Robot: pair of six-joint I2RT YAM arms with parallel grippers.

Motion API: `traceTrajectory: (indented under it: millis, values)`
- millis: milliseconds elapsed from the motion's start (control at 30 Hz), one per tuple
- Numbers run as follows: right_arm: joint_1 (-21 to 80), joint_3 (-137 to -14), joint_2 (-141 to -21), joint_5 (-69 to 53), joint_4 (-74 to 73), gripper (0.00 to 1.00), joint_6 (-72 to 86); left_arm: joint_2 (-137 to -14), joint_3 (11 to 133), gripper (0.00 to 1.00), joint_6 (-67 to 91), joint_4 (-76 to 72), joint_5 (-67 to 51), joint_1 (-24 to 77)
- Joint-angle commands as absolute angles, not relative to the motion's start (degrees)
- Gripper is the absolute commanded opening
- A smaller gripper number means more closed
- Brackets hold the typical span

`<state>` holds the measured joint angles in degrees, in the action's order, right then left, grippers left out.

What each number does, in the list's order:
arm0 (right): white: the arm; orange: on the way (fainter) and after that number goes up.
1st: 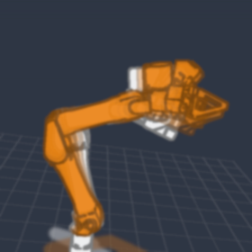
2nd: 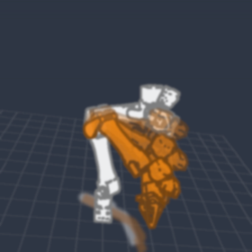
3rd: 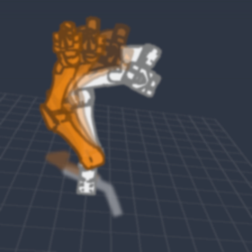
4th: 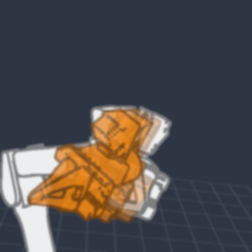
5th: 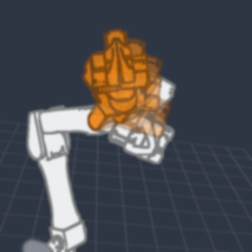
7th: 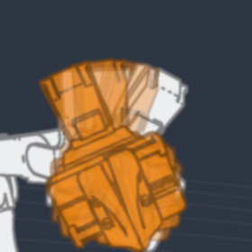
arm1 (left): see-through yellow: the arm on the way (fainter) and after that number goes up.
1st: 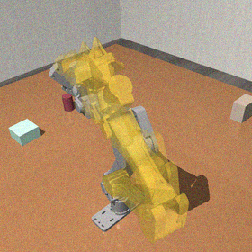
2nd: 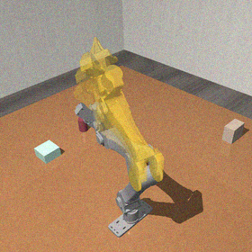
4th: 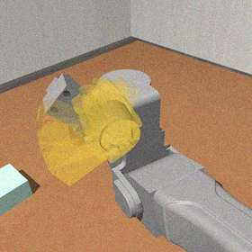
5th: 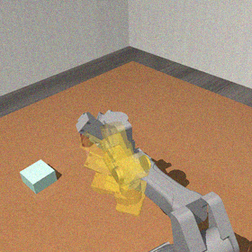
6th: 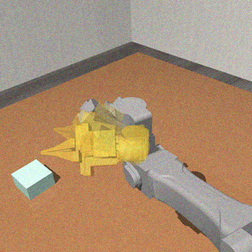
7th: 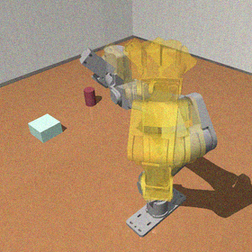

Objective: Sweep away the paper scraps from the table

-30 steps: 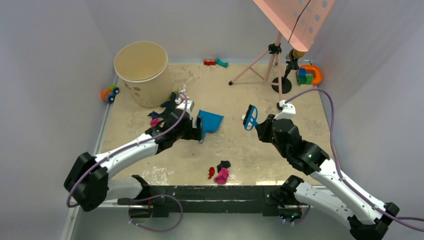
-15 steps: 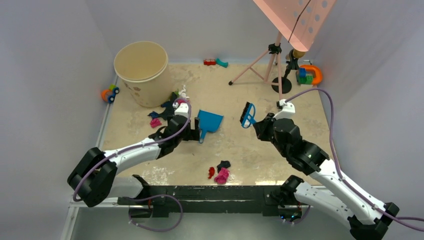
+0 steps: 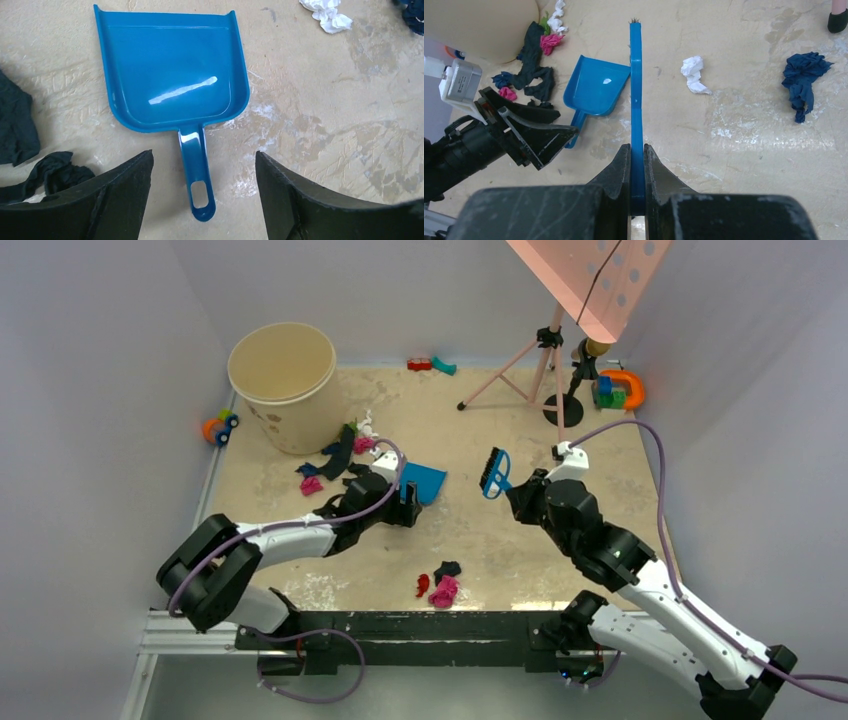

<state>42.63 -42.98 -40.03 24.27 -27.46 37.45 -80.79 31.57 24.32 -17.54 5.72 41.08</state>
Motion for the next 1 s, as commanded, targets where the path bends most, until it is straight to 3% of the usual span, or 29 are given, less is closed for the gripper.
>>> traceTrajectory:
  millis: [0, 967]
  values:
    - [42.5, -42.5, -39.2, 23.4, -25.4, 0.0, 37.8, -84.2, 35.8, 0.75, 23.1, -21.6, 7.5, 41.6]
    - [42.5, -41.5, -36.6, 24.0, -27.8, 0.0, 37.9, -94.1, 33.1, 0.46, 26.1, -27.4, 14.3, 43.8]
